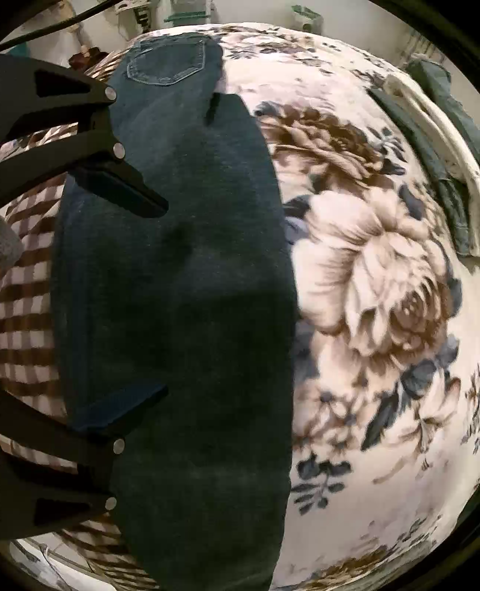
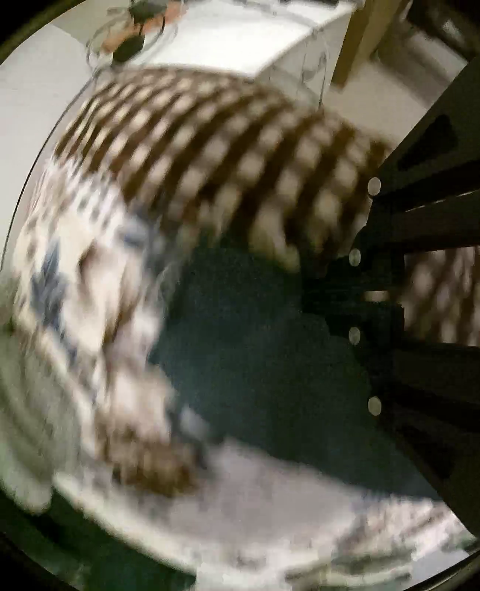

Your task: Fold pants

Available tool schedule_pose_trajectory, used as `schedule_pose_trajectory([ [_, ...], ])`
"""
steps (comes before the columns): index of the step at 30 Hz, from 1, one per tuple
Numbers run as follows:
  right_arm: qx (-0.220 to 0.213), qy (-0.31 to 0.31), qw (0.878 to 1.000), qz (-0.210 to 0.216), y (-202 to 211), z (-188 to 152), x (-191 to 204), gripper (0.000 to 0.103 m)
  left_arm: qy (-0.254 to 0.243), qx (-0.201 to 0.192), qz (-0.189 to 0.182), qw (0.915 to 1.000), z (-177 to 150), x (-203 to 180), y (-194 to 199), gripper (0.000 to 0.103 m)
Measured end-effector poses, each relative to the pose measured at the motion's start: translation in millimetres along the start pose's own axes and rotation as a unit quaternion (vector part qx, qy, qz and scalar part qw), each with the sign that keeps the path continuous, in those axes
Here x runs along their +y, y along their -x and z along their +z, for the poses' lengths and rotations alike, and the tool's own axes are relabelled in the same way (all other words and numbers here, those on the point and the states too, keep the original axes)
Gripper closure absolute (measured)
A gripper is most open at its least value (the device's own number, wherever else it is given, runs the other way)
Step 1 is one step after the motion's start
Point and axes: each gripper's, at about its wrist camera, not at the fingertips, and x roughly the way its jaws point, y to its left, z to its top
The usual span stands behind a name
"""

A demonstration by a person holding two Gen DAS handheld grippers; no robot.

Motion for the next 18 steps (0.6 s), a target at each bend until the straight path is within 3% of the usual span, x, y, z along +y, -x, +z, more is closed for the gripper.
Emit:
schedule_pose_trajectory([
  [2,0.055,-0.024,0.998,0.036,-14.1,7.7,-10.6,0.100,0.012,0.003,-0.009,0.9999,-3.4,6.5,-0.2,0.014],
  [4,0.048,0.002,0.997,0.056,2.3,4.8,-7.1,0.096,0.031,-0.004,-0.020,0.9993,-7.1,19.2,5.0,0.014],
  [6,0.039,0.053,0.996,0.060,24.3,-9.7,8.4,0.075,0.049,-0.011,-0.029,0.9983,-10.3,34.5,10.8,0.014],
  [7,0.038,0.071,0.995,0.065,34.0,-20.7,17.6,0.057,0.065,-0.016,-0.035,0.9972,-12.9,47.9,15.4,0.014],
  [8,0.039,0.085,0.993,0.070,40.2,-31.7,26.9,0.046,0.078,-0.018,-0.041,0.9959,-15.4,59.7,18.2,0.014],
  [13,0.106,0.161,0.972,0.133,54.2,-126.8,103.8,0.043,0.169,-0.024,-0.065,0.9832,-43.4,160.6,30.4,0.014],
  [18,0.202,0.196,0.941,0.185,35.6,-259.6,180.6,0.043,0.237,-0.025,-0.027,0.9707,-97.4,289.7,23.2,0.014],
])
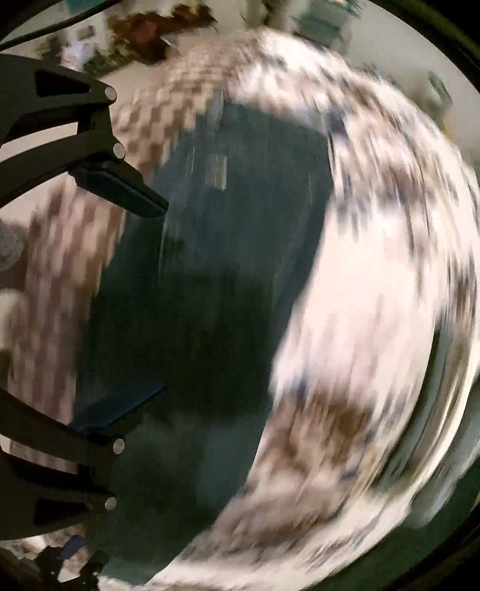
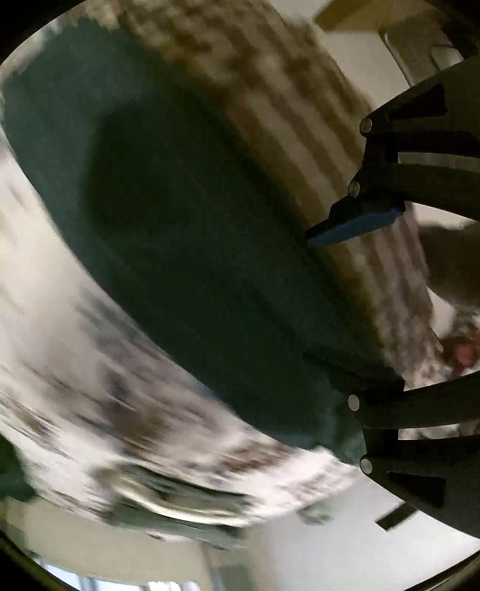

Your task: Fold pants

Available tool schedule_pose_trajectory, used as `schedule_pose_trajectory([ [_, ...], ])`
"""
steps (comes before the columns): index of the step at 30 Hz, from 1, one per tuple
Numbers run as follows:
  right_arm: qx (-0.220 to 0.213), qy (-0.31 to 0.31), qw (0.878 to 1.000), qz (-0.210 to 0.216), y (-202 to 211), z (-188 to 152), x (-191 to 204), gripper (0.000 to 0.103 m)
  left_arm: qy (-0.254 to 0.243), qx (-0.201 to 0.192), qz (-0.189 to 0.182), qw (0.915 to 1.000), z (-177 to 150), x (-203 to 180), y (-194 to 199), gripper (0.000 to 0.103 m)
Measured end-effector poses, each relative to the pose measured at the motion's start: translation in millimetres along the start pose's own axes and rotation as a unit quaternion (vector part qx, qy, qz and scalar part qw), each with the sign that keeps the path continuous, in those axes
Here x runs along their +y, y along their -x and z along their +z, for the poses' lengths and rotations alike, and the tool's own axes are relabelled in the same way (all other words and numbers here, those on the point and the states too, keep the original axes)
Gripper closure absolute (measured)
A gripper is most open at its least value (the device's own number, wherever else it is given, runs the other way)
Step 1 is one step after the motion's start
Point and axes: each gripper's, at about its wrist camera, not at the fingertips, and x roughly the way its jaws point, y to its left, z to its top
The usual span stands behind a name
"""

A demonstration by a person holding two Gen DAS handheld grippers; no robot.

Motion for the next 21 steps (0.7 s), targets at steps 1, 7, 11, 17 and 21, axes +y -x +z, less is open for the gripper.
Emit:
schedule_pose_trajectory([
  [1,0.014,-0.001,1.000,0.007,-18.1,-19.1,13.0,0.043,0.016,0.000,0.009,0.9998,2.6,32.6,-2.9,0.014],
  [7,0.036,-0.052,0.998,0.029,-105.3,-86.6,46.3,0.043,0.099,0.025,0.000,0.9948,19.7,162.7,-41.0,0.014],
  [11,-0.006,-0.095,0.994,0.051,-130.1,-90.2,47.9,0.047,0.128,0.040,-0.059,0.9892,31.4,191.8,-72.6,0.014],
  [17,-0.060,-0.095,0.994,0.014,-123.2,-104.6,38.2,0.095,0.141,0.038,-0.131,0.9806,34.9,196.1,-100.0,0.051],
  [21,-0.087,-0.052,0.995,0.010,-90.3,-124.5,50.7,0.096,0.094,-0.002,-0.116,0.9887,23.2,184.4,-78.9,0.078],
])
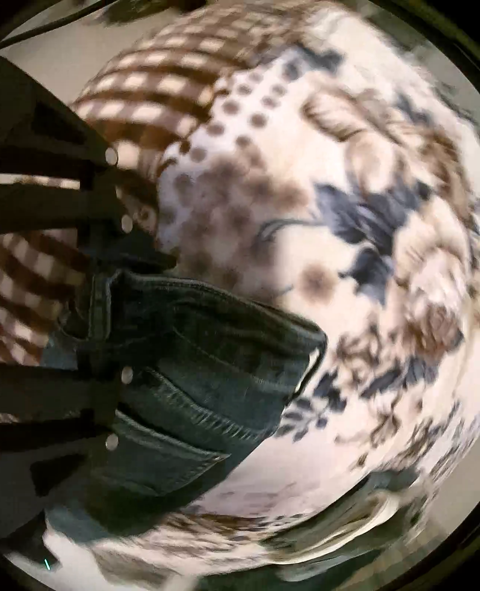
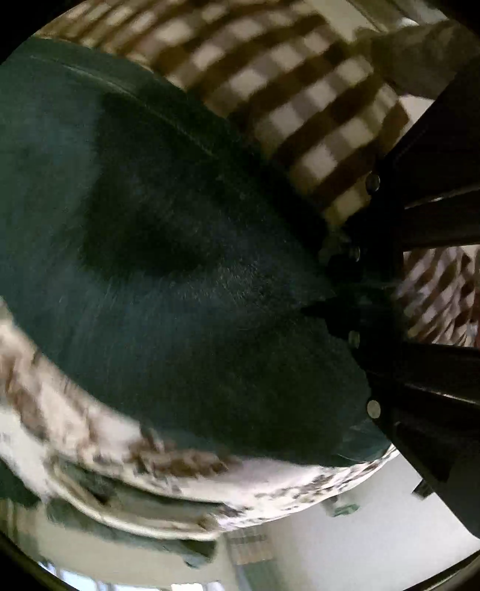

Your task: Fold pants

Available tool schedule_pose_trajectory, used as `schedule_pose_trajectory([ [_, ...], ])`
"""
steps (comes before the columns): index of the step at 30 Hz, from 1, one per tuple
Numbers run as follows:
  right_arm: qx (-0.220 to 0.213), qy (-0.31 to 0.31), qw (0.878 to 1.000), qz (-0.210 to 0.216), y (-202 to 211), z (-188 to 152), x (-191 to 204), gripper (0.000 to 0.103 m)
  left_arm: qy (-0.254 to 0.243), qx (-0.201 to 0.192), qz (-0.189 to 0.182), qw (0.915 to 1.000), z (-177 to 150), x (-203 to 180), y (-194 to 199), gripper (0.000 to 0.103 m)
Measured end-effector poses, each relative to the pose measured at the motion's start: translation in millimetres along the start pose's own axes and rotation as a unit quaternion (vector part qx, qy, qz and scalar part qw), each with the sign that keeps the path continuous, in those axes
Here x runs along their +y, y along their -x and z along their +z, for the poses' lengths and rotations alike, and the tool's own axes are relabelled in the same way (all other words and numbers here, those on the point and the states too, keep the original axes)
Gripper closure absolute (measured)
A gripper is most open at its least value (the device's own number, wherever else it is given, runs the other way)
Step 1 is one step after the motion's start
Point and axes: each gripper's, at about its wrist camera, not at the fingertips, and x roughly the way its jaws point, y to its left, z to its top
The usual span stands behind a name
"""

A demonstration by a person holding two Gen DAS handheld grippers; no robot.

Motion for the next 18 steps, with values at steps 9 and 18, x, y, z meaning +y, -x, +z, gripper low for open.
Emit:
schedule_pose_trajectory([
  [9,0.100,0.047,0.989,-0.098,-36.8,10.5,13.8,0.087,-0.028,0.024,0.023,0.9990,-26.5,7.9,3.6,0.079],
  [18,0.147,0.330,0.921,-0.145,-17.1,26.1,193.7,0.037,-0.057,-0.034,0.039,0.9970,-16.4,-24.9,62.0,0.050],
])
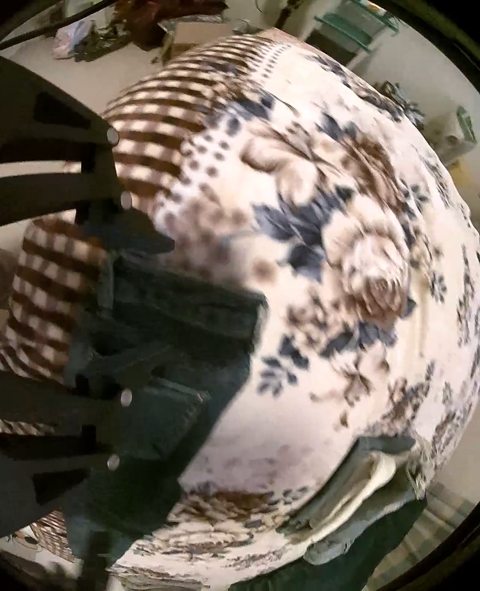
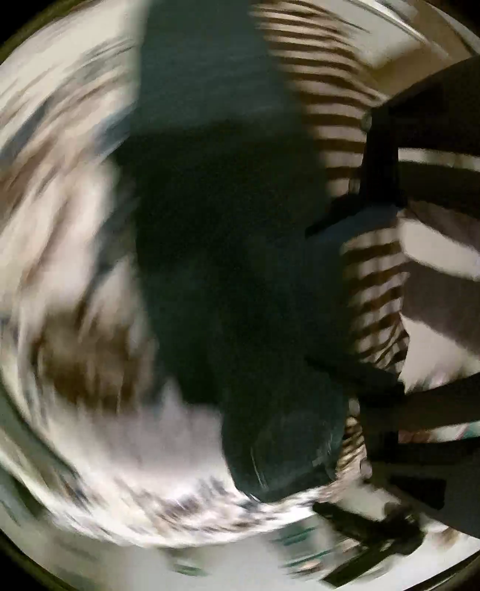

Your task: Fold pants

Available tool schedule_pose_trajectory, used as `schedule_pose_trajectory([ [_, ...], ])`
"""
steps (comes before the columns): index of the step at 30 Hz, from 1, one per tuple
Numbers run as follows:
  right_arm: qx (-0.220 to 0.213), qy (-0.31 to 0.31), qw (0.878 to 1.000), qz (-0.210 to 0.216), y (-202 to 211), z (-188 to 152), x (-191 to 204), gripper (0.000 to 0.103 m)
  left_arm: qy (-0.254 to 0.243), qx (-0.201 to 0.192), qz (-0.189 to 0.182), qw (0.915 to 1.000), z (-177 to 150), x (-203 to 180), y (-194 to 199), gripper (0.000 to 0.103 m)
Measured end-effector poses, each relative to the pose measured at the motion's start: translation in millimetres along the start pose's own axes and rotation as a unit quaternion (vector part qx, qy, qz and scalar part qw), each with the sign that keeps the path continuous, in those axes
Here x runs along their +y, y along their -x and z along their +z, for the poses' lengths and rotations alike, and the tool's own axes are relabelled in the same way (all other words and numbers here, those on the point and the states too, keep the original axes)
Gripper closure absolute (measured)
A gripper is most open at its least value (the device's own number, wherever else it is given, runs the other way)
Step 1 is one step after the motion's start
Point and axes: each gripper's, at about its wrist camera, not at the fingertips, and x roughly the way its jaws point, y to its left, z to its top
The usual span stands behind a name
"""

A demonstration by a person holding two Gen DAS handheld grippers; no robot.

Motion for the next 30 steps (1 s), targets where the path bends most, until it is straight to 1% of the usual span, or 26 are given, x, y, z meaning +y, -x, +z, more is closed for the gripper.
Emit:
schedule_pose_trajectory([
  [1,0.004,0.063,0.998,-0.012,-7.2,32.2,28.7,0.037,-0.005,0.001,0.002,1.0000,3.3,-6.8,-5.7,0.050],
  [2,0.015,0.106,0.994,-0.031,-18.3,53.6,46.6,0.037,-0.011,0.004,0.003,0.9999,6.9,-13.2,-14.3,0.050],
  [3,0.035,0.152,0.986,-0.053,-35.3,77.7,65.8,0.037,-0.015,0.007,0.003,0.9999,19.2,-19.6,-25.4,0.050],
  [4,0.057,0.180,0.979,-0.074,-51.1,99.2,78.9,0.037,-0.020,0.013,0.012,0.9996,20.9,-26.6,-36.1,0.050],
  [5,0.081,0.203,0.972,-0.089,-65.7,113.1,88.8,0.037,-0.026,0.018,0.017,0.9994,24.4,-32.1,-41.7,0.050],
  [6,0.109,0.224,0.964,-0.094,-79.2,121.9,96.8,0.037,-0.034,0.026,0.022,0.9988,28.7,-36.0,-53.1,0.050],
  [7,0.143,0.245,0.955,-0.090,-92.2,127.8,103.7,0.037,-0.040,0.037,0.028,0.9981,27.6,-37.6,-62.5,0.050],
  [8,0.159,0.261,0.948,-0.086,-97.5,129.0,108.1,0.047,-0.041,0.043,0.030,0.9978,25.7,-37.2,-69.4,0.050],
  [9,0.161,0.280,0.943,-0.083,-98.1,129.4,113.7,0.058,-0.040,0.046,0.030,0.9977,22.1,-36.0,-71.2,0.050],
  [10,0.156,0.273,0.947,-0.071,-93.8,131.7,115.0,0.081,-0.040,0.047,0.030,0.9977,21.3,-35.4,-74.7,0.050],
  [11,0.143,0.260,0.952,-0.070,-87.1,134.8,114.5,0.096,-0.040,0.049,0.030,0.9976,19.7,-34.1,-76.7,0.049],
  [12,0.120,0.253,0.957,-0.076,-77.5,138.6,113.9,0.100,-0.039,0.050,0.029,0.9976,18.0,-32.4,-78.0,0.049],
  [13,0.082,0.236,0.966,-0.069,-60.6,145.8,110.7,0.100,-0.037,0.049,0.028,0.9977,16.2,-29.9,-79.4,0.048],
  [15,0.039,0.200,0.977,-0.059,-38.1,157.3,98.0,0.100,-0.032,0.052,0.024,0.9978,13.7,-26.0,-82.4,0.048],
  [16,0.023,0.167,0.985,-0.040,-27.4,165.8,87.7,0.100,-0.030,0.053,0.020,0.9979,12.6,-24.2,-83.7,0.048],
  [17,0.030,0.156,0.987,-0.029,-26.1,171.9,88.1,0.100,-0.032,0.052,0.020,0.9979,12.0,-23.5,-84.1,0.048],
  [19,0.030,0.149,0.988,-0.026,-24.8,175.1,82.8,0.100,-0.033,0.053,0.019,0.9979,12.4,-22.9,-83.2,0.048],
  [21,0.033,0.166,0.985,-0.037,-28.4,163.7,75.8,0.100,-0.032,0.054,0.020,0.9978,12.4,-22.4,-83.5,0.048],
  [22,0.044,0.166,0.984,-0.040,-32.6,157.4,67.0,0.096,-0.032,0.053,0.020,0.9978,12.2,-22.6,-83.2,0.048],
  [23,0.044,0.160,0.985,-0.049,-30.4,158.5,62.9,0.089,-0.032,0.052,0.020,0.9979,12.0,-22.6,-82.4,0.048],
  [24,0.028,0.157,0.985,-0.058,-23.2,155.6,57.9,0.089,-0.031,0.051,0.021,0.9980,11.7,-22.6,-81.0,0.048],
  [25,0.006,0.155,0.986,-0.056,-11.7,148.4,48.6,0.089,-0.031,0.049,0.021,0.9981,10.3,-22.3,-78.4,0.048],
  [27,-0.017,0.140,0.989,-0.043,6.3,147.1,38.5,0.082,-0.028,0.044,0.027,0.9983,7.8,-23.1,-70.2,0.048],
  [28,-0.031,0.129,0.991,-0.031,15.2,144.1,30.3,0.067,-0.026,0.044,0.030,0.9982,8.2,-24.0,-60.6,0.048],
  [29,-0.040,0.122,0.991,-0.023,19.9,139.1,23.9,0.047,-0.023,0.041,0.030,0.9985,6.8,-25.6,-55.7,0.048],
  [30,-0.054,0.105,0.993,-0.014,26.9,130.9,10.4,0.037,-0.021,0.035,0.029,0.9987,5.7,-26.3,-49.7,0.048],
])
